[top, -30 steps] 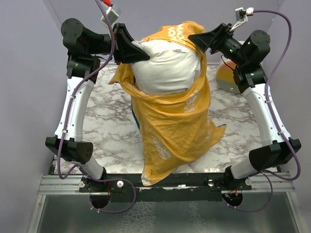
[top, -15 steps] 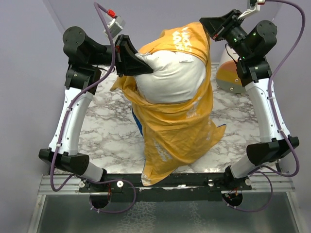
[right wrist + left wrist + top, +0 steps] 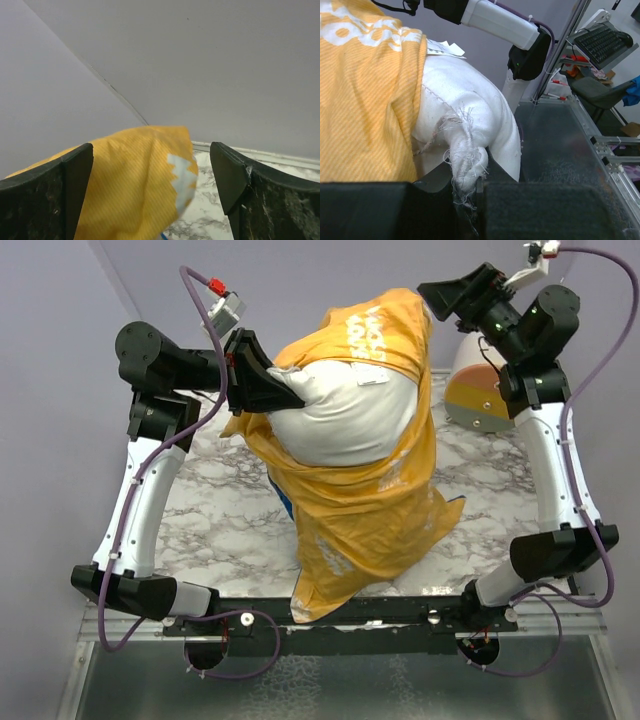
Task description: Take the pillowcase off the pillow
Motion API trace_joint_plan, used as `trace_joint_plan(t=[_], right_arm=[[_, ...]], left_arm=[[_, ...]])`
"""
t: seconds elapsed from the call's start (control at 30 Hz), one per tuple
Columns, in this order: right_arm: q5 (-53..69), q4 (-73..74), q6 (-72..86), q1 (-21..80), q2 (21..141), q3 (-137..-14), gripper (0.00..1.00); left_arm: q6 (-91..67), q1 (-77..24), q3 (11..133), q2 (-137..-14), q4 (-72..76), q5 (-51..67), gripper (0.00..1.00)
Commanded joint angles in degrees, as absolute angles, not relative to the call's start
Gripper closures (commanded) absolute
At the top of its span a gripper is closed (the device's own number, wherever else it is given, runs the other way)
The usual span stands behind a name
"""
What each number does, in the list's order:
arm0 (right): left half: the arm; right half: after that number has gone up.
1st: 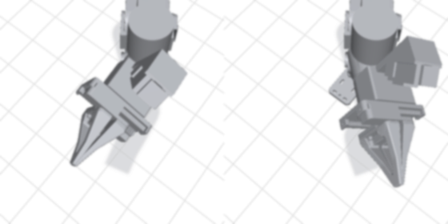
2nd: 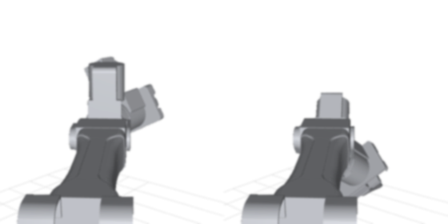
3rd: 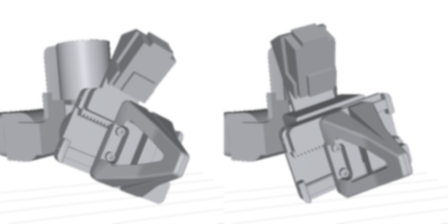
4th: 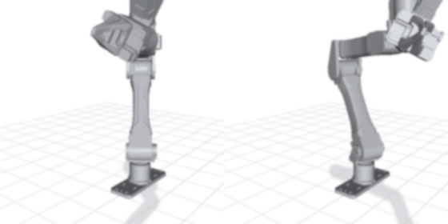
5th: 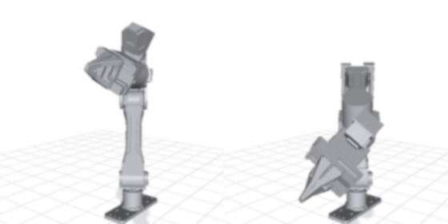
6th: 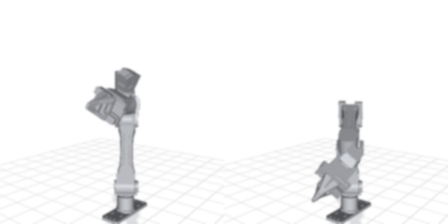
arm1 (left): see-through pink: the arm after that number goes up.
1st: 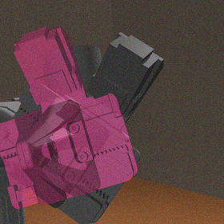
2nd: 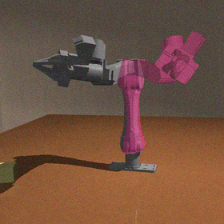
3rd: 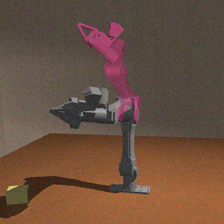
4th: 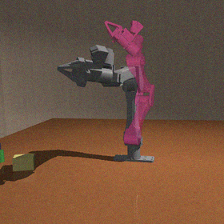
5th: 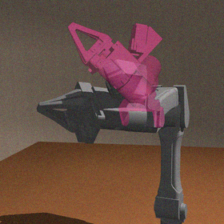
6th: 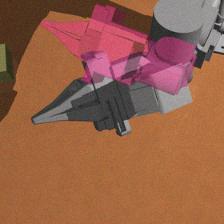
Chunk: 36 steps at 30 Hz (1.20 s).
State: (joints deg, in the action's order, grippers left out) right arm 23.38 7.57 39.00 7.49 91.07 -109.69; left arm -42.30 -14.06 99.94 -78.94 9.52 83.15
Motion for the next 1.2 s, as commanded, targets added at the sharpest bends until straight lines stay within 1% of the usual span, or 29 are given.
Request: trace_joint_plan(t=[0.0, 0.07, 0.2, 0.37, 0.5, 0.53, 0.6, 0.7, 0.73, 0.77, 0.83, 0.9, 0.93, 1.0, 1.07, 1.1, 1.17], right_arm=[[34.4, 2.8, 47.1, 2.8, 83.2, -101.3, 0.00], [38.3, -0.2, 50.9, 2.6, 82.6, -99.4, 0.00], [44.4, -5.2, 57.3, 3.1, 84.1, -98.3, 0.00], [45.5, -6.1, 57.0, 8.4, 86.5, -100.1, 0.00], [46.1, -9.3, 58.6, 9.4, 86.8, -100.4, 0.00], [46.3, -9.3, 58.6, 9.4, 86.9, -101.0, 0.05], [45.7, -7.7, 57.7, 9.4, 87.2, -102.8, 0.23], [41.3, -4.7, 54.9, 9.2, 86.8, -104.6, 0.49], [40.2, -4.1, 54.4, 8.9, 86.9, -105.2, 0.57], [39.0, -3.3, 53.8, 8.7, 87.2, -105.9, 0.63], [36.2, -1.3, 52.6, 8.0, 88.1, -107.5, 0.72], [34.9, -0.7, 52.2, 7.7, 89.1, -108.6, 0.86], [34.5, -0.6, 52.0, 7.6, 89.5, -108.9, 0.91], [33.7, -0.3, 51.7, 7.6, 90.1, -109.2, 0.92], [32.7, -0.3, 51.3, 7.5, 90.3, -109.0, 0.89], [32.2, -0.3, 51.2, 7.4, 90.4, -109.0, 0.89], [30.6, 0.2, 50.4, 7.2, 90.8, -109.6, 0.95]], left_arm=[[-50.5, -13.0, 97.1, -76.7, 21.9, 88.4, 1.00], [-52.9, -12.9, 96.7, -77.0, 25.7, 88.7, 1.00], [-54.5, -12.9, 96.9, -77.1, 27.8, 88.3, 1.00], [-55.5, -12.9, 97.3, -77.5, 28.7, 86.8, 1.00], [-55.7, -12.9, 98.2, -77.9, 28.2, 86.2, 1.00], [-55.6, -12.9, 98.3, -77.8, 28.1, 86.1, 1.00], [-55.5, -12.9, 98.2, -77.7, 27.9, 85.9, 1.00], [-55.4, -12.9, 98.3, -77.6, 27.5, 85.7, 1.00], [-55.4, -12.9, 98.3, -77.6, 27.5, 85.8, 1.00], [-55.4, -12.9, 98.4, -77.5, 27.4, 86.0, 1.00], [-55.3, -12.9, 98.4, -77.3, 27.2, 86.2, 1.00], [-55.3, -12.9, 98.1, -76.9, 27.1, 86.4, 1.00], [-55.4, -12.9, 98.0, -76.7, 27.1, 86.6, 1.00], [-55.5, -12.9, 97.8, -76.2, 27.1, 87.3, 1.00], [-55.6, -12.9, 97.6, -76.0, 27.1, 87.9, 1.00], [-55.7, -12.9, 97.5, -75.8, 27.3, 88.0, 1.00], [-56.4, -12.9, 96.9, -75.5, 28.2, 88.4, 1.00]])
